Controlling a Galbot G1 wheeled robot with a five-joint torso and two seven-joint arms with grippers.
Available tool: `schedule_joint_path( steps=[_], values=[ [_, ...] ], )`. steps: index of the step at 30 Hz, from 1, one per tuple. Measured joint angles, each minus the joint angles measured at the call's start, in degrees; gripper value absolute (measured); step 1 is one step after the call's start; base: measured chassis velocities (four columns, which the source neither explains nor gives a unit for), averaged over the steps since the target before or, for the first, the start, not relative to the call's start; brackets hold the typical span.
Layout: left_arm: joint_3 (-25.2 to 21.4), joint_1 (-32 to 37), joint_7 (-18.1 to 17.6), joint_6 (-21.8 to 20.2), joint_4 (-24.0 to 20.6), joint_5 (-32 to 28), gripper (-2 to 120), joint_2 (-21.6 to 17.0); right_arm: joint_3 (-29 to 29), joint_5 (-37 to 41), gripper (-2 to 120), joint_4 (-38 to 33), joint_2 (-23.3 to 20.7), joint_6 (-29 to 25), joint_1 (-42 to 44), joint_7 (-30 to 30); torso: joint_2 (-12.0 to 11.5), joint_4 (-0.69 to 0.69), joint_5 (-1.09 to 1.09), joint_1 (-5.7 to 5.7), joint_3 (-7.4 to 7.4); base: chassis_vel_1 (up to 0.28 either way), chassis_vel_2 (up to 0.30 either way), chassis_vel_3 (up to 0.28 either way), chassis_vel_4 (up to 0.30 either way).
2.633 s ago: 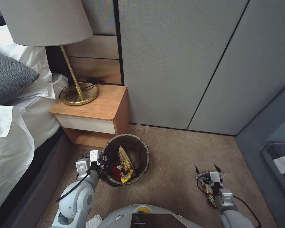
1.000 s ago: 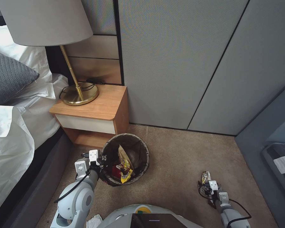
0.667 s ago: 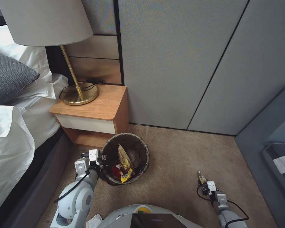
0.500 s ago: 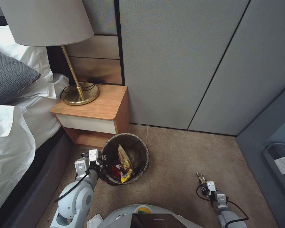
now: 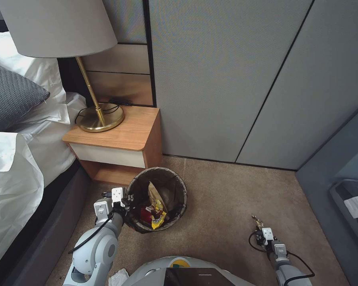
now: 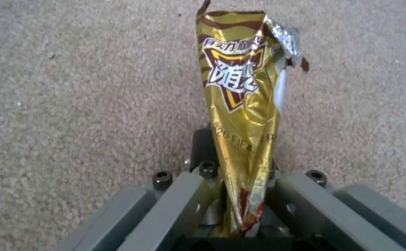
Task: Pick up the trash bin, then pick up the garbage from the floor and place it into the trash bin.
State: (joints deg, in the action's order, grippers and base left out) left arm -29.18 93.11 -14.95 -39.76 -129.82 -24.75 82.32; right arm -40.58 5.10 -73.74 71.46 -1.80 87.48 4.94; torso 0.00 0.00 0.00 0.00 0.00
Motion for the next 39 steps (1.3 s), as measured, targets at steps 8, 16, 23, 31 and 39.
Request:
schedule_joint_path(
  steps=[8,16,23,31,39],
  values=[
    [0.0,0.0,0.0,0.0,0.0,0.0,3,0.0,-1.2,-0.8,0,-4.0,0.4,-2.6,1.5,-1.7,0.0,0.00,0.00,0.00,0.00,0.000,0.000,0.000,0.000],
    [0.5,0.1,-0.1,0.0,0.5,0.0,3,0.0,-0.3,2.8,0,-29.9,1.9,-10.4,8.9,-2.6,0.0,0.00,-0.03,0.00,0.00,0.000,0.000,0.000,0.000],
    [1.2,0.4,-0.3,-0.3,0.4,-0.3,3,0.0,8.7,2.9,0,-43.7,2.0,-16.5,8.9,1.6,0.0,0.00,-0.02,0.00,0.00,0.000,0.000,0.000,0.000],
    [2.7,0.8,-0.4,-0.5,0.0,0.5,3,0.2,22.9,0.9,0,-53.9,1.0,-11.7,2.8,3.9,0.0,0.00,-0.02,0.00,0.00,0.000,0.000,0.000,0.000],
    [4.0,1.1,-0.3,-0.6,-0.4,2.0,3,0.5,34.6,1.2,0,-50.3,-2.3,-9.6,-1.7,6.3,0.0,-0.01,-0.01,0.00,0.00,0.000,0.000,0.000,0.000]
  ],
)
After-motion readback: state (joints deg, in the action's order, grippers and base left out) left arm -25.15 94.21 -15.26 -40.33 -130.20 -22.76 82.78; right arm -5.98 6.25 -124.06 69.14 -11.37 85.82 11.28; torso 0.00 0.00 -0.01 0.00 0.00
